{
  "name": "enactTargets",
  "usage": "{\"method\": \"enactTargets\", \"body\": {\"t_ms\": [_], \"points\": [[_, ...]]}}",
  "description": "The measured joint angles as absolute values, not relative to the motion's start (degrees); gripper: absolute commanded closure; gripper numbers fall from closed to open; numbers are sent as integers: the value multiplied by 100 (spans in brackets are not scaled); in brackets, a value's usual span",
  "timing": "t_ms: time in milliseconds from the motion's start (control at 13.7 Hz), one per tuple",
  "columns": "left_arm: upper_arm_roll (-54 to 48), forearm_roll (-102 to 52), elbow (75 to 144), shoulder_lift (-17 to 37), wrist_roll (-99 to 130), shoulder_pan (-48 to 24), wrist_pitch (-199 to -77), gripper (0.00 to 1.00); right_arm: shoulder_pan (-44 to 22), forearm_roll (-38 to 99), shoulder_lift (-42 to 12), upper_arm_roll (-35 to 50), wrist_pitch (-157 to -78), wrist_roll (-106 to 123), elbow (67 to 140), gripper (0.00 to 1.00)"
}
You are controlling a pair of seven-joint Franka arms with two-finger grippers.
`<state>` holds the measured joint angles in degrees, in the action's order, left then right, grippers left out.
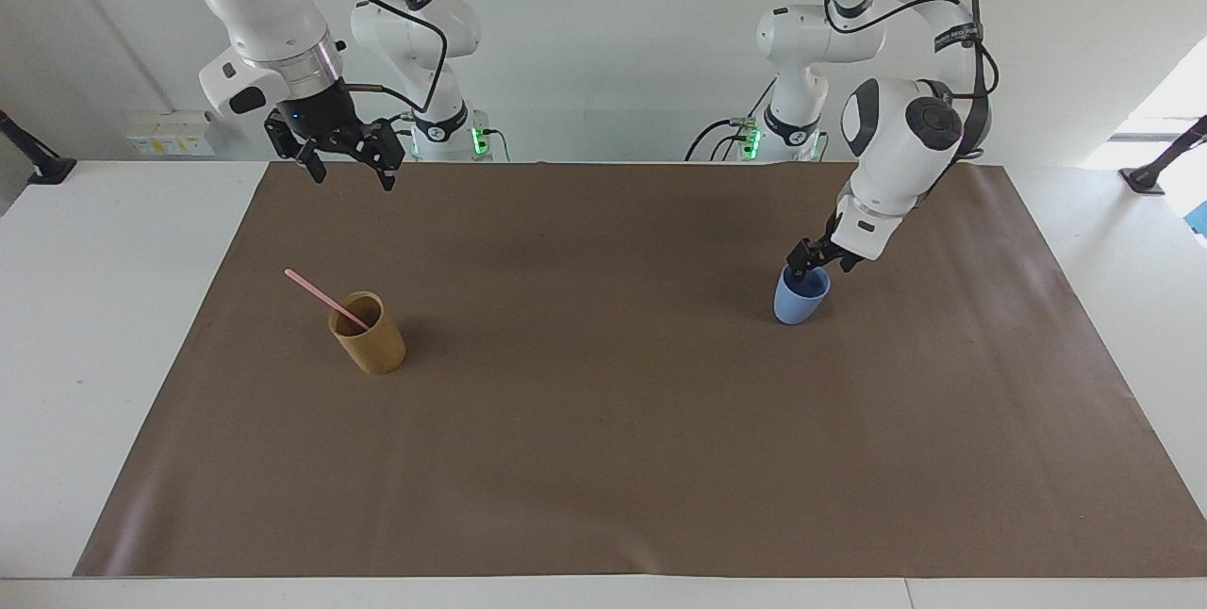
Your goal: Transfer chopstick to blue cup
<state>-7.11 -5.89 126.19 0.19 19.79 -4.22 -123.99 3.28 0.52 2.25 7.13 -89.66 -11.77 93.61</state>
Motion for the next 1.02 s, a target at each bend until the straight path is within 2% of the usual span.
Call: {"method": "enactTargets", "body": {"t_ms": [291,364,437,510,583,1019], "points": [[-696,-589,12657,128,1978,-421,-12486,2,367,52,225,713,-8966,-1114,9370,0],[-696,-589,12662,156,1978,-421,-12521,15,367,52,225,713,-8966,-1111,9371,0],[-695,-589,12664,174,1977,-421,-12533,38,367,52,225,713,-8966,-1109,9372,0],[-693,-589,12667,180,1971,-420,-12538,72,369,52,225,713,-8966,-1109,9373,0],[-690,-589,12671,181,1956,-420,-12540,100,369,52,225,713,-8966,-1109,9373,0],[-656,-589,12682,180,1446,-412,-12542,100,378,52,225,713,-8980,-1108,9375,0]]}}
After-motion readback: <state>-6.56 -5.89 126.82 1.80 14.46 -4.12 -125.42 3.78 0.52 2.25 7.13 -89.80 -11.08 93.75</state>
